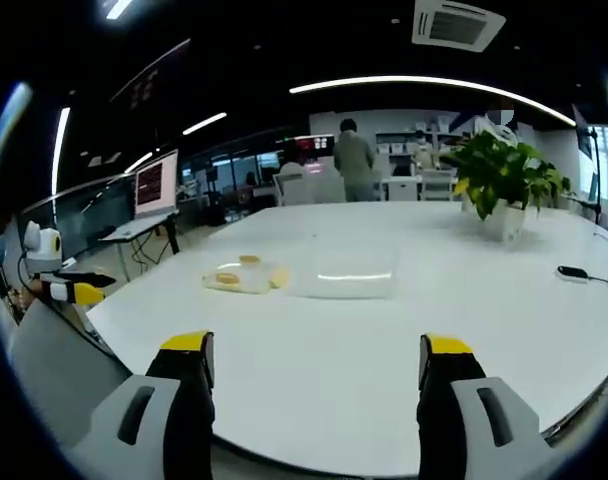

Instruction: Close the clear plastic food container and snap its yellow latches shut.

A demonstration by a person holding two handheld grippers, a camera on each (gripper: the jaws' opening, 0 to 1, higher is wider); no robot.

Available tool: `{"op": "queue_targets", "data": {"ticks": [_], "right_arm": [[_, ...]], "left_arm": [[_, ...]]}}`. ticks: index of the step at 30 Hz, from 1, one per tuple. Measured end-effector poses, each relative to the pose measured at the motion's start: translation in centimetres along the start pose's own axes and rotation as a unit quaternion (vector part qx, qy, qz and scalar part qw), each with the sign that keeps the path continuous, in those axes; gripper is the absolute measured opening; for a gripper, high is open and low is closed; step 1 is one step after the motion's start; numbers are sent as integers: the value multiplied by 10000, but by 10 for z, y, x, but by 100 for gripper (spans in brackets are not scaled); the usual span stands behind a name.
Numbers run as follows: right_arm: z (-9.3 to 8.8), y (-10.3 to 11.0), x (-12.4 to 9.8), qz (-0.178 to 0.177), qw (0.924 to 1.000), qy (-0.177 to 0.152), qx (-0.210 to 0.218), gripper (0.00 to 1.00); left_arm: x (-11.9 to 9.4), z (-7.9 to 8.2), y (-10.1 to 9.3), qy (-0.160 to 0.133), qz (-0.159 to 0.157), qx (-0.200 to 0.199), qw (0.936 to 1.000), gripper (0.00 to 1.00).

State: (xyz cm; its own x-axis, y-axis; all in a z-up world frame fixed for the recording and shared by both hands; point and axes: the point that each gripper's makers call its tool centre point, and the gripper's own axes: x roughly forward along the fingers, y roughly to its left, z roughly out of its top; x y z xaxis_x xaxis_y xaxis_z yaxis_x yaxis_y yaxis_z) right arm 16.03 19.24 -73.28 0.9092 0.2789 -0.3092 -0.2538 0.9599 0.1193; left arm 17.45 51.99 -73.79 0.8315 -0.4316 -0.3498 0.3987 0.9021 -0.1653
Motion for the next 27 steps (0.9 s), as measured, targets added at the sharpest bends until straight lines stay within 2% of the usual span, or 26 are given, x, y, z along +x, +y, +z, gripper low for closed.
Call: {"op": "queue_targets", "data": {"ticks": [9, 12, 22, 27], "right_arm": [[1, 0, 0, 14, 10000, -11, 4, 81], [1, 1, 0, 11, 10000, -23, 14, 81], [1, 0, 0, -20, 10000, -29, 31, 81], [2, -1, 0, -52, 10000, -44, 50, 81]], "left_arm": [[0, -1, 0, 45, -14, 18, 10000, 87], [0, 0, 1, 5, 29, 6, 10000, 91], [0, 1, 0, -15, -5, -1, 10000, 90], [-1, 6, 1, -199, 8, -91, 9998, 93]]}}
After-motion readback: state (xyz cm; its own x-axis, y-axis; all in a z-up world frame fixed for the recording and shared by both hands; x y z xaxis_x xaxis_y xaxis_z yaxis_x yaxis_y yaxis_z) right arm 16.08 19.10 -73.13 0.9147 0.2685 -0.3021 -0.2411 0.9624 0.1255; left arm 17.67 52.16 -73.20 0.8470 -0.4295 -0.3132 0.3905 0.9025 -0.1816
